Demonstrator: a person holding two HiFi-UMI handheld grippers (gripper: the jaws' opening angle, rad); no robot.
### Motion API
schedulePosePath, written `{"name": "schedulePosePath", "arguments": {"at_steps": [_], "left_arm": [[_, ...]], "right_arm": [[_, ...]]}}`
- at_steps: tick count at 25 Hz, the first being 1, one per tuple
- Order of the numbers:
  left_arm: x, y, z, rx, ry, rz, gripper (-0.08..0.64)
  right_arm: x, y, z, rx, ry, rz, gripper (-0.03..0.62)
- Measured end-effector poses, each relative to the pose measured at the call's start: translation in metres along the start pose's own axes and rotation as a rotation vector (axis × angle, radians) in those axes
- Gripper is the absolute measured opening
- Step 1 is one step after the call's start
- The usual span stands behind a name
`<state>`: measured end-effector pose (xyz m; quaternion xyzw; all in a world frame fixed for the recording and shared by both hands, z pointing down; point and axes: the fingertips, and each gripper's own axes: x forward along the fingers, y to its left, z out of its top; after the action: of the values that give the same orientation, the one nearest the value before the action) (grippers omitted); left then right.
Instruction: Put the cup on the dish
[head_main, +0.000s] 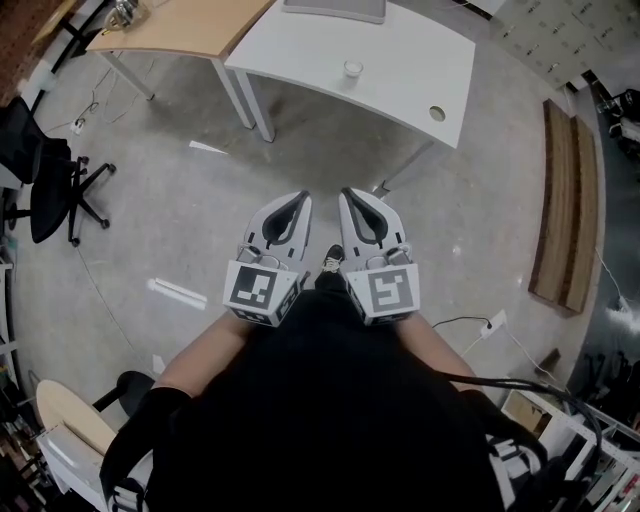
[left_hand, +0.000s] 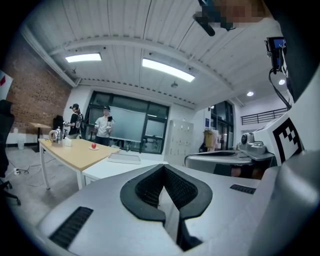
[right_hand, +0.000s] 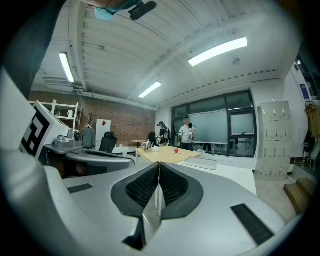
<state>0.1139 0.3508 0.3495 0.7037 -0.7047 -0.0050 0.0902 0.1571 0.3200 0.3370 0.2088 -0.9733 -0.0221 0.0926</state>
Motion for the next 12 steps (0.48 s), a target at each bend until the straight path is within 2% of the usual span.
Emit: {"name": "schedulePosePath", "arguments": {"at_steps": [12], "left_arm": [[0.102,-0.001,0.022,0.026,0.000,0.045,0.009]], "right_arm": [[0.047,-0.092,0.009,-0.001,-0.032,0.064,0.012]]}}
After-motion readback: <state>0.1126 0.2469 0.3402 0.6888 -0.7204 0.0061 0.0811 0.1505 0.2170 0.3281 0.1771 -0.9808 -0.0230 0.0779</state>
